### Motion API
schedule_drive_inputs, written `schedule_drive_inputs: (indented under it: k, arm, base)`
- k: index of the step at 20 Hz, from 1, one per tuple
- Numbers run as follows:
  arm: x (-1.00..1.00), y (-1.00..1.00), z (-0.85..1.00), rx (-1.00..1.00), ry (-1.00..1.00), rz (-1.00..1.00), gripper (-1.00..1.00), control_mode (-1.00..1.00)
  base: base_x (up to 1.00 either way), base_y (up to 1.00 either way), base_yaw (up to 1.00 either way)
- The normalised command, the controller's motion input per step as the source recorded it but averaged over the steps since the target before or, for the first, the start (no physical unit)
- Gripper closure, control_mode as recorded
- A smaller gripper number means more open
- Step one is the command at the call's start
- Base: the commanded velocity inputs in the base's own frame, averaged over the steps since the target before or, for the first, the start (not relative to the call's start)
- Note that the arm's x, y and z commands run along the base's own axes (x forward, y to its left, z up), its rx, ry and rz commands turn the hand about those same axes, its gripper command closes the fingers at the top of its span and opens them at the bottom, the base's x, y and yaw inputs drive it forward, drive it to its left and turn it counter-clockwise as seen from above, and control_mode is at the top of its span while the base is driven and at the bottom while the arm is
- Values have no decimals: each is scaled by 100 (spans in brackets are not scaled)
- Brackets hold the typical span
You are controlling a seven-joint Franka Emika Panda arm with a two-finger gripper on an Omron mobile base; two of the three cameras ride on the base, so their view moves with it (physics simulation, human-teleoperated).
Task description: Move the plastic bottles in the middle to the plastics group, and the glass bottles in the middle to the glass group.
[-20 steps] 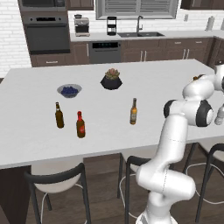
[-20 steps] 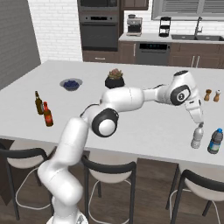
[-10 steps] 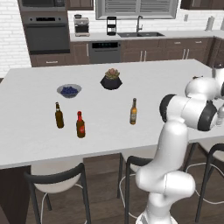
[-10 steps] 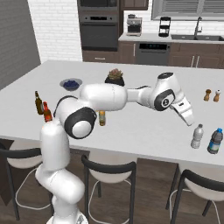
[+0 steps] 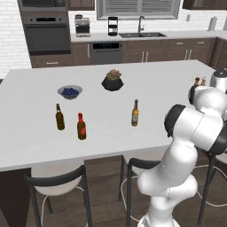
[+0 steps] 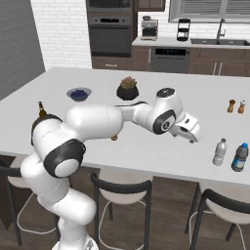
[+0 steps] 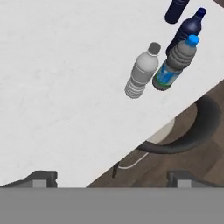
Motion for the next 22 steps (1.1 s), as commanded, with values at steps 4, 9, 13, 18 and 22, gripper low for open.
schedule_drive_inputs:
  k: [4, 9, 13, 18, 22]
  arm:
    - [0, 67, 24, 0, 23, 48, -100, -100]
    - [0, 72, 12, 11, 2, 43, -100, -100]
    - [0, 74, 9, 10, 0, 36, -100, -100]
    - [0, 78, 13, 9, 4, 20, -100, -100]
    - [0, 83, 9, 6, 6, 14, -100, -100]
  base:
    - [0, 0, 0]
    - [0, 0, 0]
    - [0, 0, 0]
    - [0, 0, 0]
    - [0, 0, 0]
